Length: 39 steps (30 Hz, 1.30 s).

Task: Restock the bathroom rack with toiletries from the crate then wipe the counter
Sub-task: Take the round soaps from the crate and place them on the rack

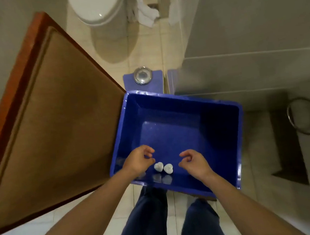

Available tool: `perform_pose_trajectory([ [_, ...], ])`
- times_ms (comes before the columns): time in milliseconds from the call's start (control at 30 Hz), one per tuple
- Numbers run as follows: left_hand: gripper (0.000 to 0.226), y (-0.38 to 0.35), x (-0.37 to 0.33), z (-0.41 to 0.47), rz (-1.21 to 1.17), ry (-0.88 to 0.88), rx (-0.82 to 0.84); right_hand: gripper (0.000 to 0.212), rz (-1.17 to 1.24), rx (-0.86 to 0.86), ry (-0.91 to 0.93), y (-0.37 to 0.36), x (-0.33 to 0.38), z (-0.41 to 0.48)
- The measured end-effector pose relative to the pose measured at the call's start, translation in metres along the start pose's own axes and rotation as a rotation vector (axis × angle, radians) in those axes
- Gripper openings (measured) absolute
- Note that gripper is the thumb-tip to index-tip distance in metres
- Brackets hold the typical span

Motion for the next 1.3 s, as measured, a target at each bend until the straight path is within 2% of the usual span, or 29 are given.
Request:
perform_pose_trajectory([
  [367,0.03,-0.04,0.05,0.073,0.269,-0.007,0.233,0.032,-0.14,0.004,-0.1,-0.04,-0.049,0.064],
  [500,0.034,-0.055,0.066,0.089,0.326,-0.022,0.255,0.037,-0.184,0.026,-0.087,-0.05,-0.061,0.091],
  [733,0.045,-0.07,0.081,0.114,0.419,-0.047,0.296,0.041,-0.415,0.136,-0.024,-0.063,-0.076,0.127],
  [967,0.052,-0.08,0.085,0.124,0.44,-0.01,0.32,0.036,-0.577,0.18,0.008,-0.071,-0.086,0.141],
  [1300,0.033,-0.081,0.084,0.129,0.524,-0.002,0.29,0.026,-0.647,0.155,0.035,-0.07,-0.084,0.153],
])
Point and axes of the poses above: each hand's wrist, its own z-axis towards the middle knuckle, its own y-axis out of the back of the hand, x = y × z, the point moved 4 cm from there along z, towards the middle knuckle, and after that the axes turned 4 degrees about x, right-handed, at the moved point
